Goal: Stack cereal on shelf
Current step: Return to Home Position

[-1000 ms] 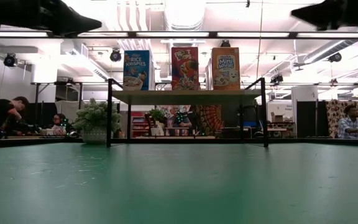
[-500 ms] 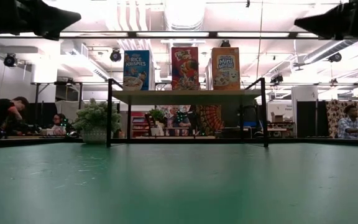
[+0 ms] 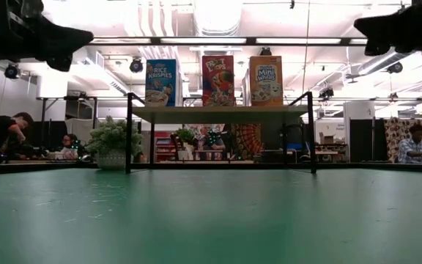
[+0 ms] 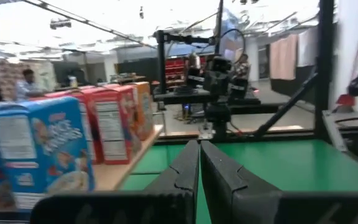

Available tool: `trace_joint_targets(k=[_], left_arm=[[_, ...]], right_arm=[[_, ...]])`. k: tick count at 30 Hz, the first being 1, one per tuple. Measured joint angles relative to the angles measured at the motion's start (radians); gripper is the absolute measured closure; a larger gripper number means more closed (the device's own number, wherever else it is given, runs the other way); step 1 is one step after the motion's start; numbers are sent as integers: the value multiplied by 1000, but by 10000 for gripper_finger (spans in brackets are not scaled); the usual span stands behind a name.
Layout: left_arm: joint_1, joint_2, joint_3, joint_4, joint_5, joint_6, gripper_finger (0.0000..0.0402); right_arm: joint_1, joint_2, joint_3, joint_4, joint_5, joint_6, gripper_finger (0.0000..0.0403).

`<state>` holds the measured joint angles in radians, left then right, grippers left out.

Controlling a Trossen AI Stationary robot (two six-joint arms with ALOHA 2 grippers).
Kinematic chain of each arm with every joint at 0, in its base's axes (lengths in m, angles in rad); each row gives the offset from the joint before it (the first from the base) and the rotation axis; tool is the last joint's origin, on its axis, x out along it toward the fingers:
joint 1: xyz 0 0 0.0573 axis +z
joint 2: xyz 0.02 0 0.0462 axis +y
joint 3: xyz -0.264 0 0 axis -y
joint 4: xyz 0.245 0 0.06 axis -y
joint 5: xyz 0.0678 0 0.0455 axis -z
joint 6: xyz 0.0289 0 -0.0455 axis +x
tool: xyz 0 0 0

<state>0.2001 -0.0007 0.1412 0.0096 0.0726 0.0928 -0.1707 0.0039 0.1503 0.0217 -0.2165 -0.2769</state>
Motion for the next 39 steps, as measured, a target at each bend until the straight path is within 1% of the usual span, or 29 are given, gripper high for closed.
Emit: trace_joint_targets(k=[2, 7, 8, 13, 16, 21, 22, 24, 26, 28, 34, 39], left_arm=[[0, 0, -18, 11, 24, -23, 402], [0, 0, -68, 22, 25, -34, 402], [0, 0, -76, 22, 25, -27, 402], [0, 2, -113, 26, 22, 4, 402], [0, 4, -126, 32, 21, -1, 402], [0, 5, -128, 62, 19, -8, 402], [0, 5, -125, 62, 9, 0, 402], [0, 5, -121, 61, -44, 76, 402], [0, 5, -121, 60, -92, 141, 402], [0, 8, -121, 59, -111, 161, 402], [0, 9, -121, 58, -111, 157, 402], [0, 9, -120, 58, -111, 157, 402]], right_arm=[[0, -3, -25, 22, 18, 12, 394], [0, -3, -126, 124, 135, 44, 394], [0, -3, -138, 127, 145, 58, 394], [0, -2, -138, 143, 130, 151, 394], [0, 1, -138, 112, 131, 213, 394], [0, 11, -138, 86, 131, 389, 394], [0, 11, -138, 84, 131, 416, 394], [0, 11, -138, 73, 131, 442, 394], [0, 11, -138, 52, 131, 445, 394], [0, 13, -138, 38, 131, 420, 394], [0, 13, -138, 7, 133, 287, 394], [0, 14, -138, 7, 134, 233, 394]])
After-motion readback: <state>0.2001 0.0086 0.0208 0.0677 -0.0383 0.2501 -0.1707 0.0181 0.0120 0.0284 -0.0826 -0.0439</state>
